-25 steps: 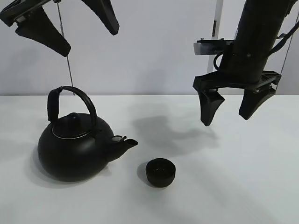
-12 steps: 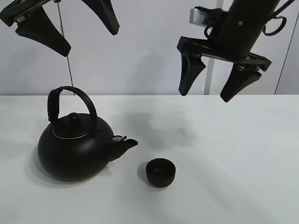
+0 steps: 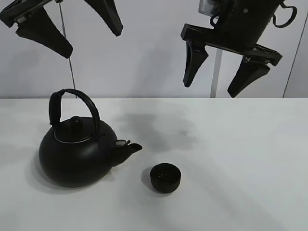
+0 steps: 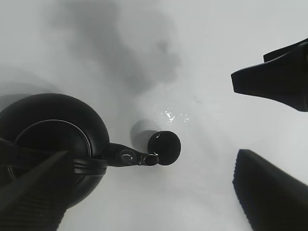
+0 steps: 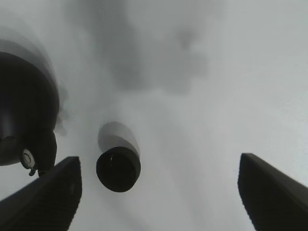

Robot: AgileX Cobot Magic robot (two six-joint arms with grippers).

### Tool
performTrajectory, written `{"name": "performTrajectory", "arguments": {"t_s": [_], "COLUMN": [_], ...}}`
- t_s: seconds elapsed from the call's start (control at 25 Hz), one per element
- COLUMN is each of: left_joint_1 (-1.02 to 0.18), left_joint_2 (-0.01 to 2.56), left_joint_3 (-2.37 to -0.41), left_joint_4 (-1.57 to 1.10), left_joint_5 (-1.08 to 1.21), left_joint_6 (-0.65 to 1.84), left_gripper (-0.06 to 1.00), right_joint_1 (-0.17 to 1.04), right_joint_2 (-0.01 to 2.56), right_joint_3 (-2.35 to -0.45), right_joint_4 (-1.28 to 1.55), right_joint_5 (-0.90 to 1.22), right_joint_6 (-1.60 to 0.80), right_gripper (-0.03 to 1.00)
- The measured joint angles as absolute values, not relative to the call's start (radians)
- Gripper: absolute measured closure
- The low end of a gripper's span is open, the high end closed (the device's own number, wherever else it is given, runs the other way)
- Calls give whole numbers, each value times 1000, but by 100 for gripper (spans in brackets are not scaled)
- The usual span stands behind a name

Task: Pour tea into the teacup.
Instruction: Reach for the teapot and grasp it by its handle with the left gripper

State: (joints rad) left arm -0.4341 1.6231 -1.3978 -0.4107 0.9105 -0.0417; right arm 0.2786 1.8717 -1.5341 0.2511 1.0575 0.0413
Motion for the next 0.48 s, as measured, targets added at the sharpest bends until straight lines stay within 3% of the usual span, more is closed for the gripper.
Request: {"name": "performTrajectory", "arguments": {"t_s": [0.48], "left_joint_1": [-434], "left_joint_2": [1623], "left_joint_3": [-1398], "left_joint_4": [-411], "left_joint_5": [911], "left_joint_6": [-42], "left_gripper": [30], "right_joint_1": [234], "right_joint_2": [1843], "right_joint_3": [-1618], "right_joint_4": [251], "right_joint_5": [1135], "right_joint_6": [56], "right_gripper": [36]}}
